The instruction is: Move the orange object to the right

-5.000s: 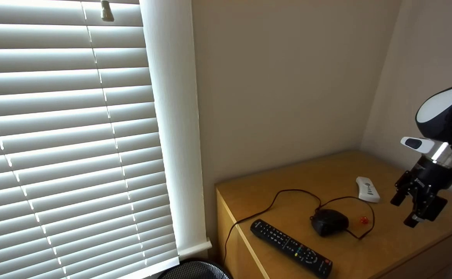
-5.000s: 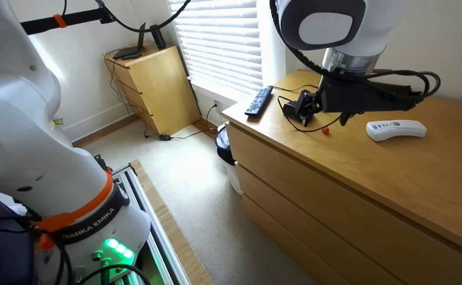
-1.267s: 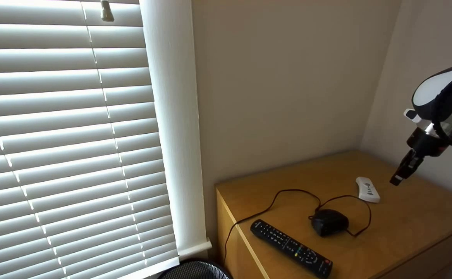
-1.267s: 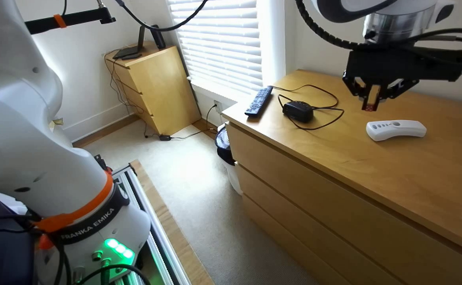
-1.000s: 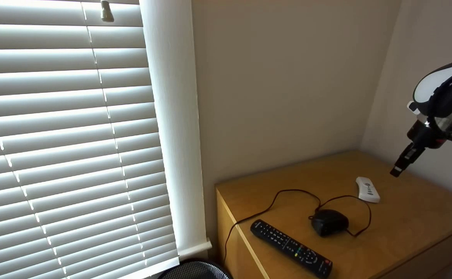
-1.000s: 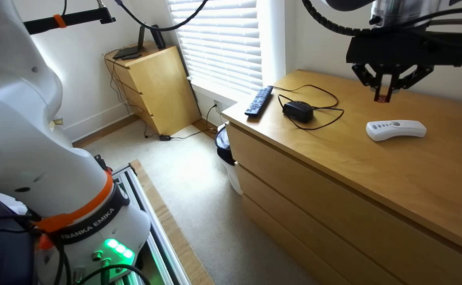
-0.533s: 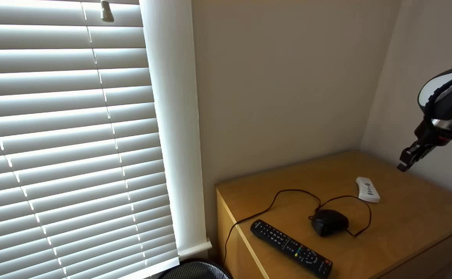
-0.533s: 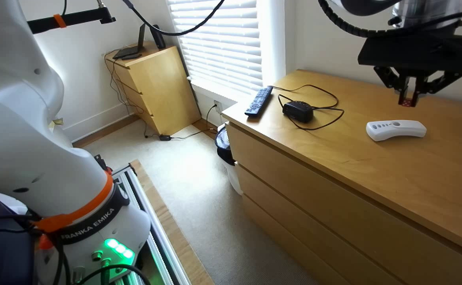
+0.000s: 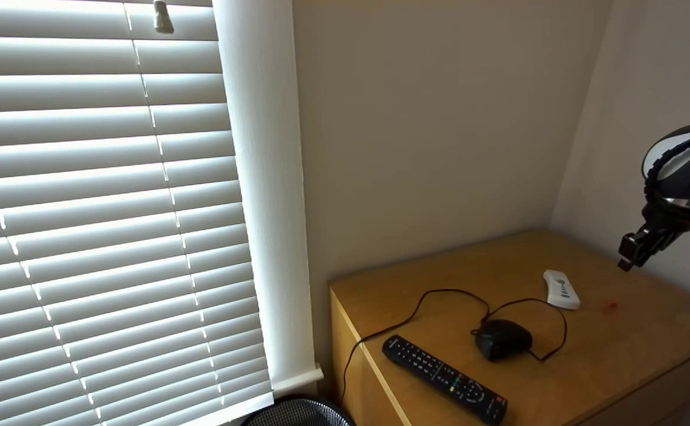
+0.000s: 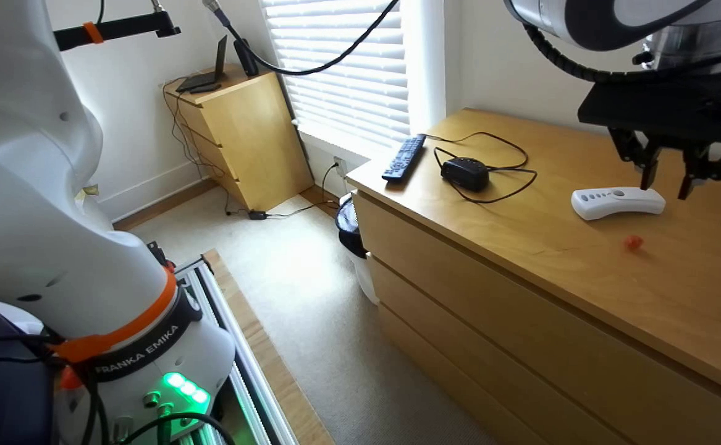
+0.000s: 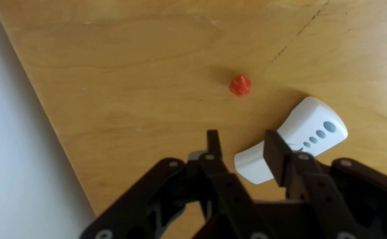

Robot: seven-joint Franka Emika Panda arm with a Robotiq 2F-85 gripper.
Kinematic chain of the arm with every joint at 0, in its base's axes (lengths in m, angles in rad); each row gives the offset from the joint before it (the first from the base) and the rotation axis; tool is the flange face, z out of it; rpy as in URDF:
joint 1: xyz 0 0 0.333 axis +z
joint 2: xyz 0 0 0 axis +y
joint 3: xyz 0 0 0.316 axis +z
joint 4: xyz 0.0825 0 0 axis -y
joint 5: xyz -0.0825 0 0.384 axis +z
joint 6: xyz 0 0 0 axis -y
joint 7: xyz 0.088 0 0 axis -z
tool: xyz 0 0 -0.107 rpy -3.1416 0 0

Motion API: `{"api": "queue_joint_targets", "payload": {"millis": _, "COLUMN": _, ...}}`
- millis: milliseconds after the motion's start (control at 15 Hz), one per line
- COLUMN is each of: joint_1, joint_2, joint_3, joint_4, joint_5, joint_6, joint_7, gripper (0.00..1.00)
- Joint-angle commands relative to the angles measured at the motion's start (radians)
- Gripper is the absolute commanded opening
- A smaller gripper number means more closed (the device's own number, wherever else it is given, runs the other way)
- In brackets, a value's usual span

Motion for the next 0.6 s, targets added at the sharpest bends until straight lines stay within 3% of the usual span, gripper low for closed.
{"api": "queue_joint_targets", "payload": {"millis": 0, "joint_1": 0.004, "joint_2": -0.013, "joint_3": -0.001, "joint_4": -0.001, "joint_5": -0.079, "joint_6": 0.009, "joint_7": 0.072, "gripper": 0.73}}
{"api": "queue_joint_targets", "payload": {"millis": 267, "joint_1": 0.000, "joint_2": -0.049, "joint_3": 0.022, "joint_4": -0.016, "joint_5": -0.094, "joint_6": -0.004, "joint_7": 0.069, "gripper": 0.99}}
{"api": "queue_joint_targets", "payload": {"millis": 533, "joint_1": 0.008, "joint_2": -0.088, "joint_3": 0.026, "joint_4": -0.027, "joint_5": -0.103, "joint_6": -0.079, "joint_7": 0.080, "gripper": 1.00}}
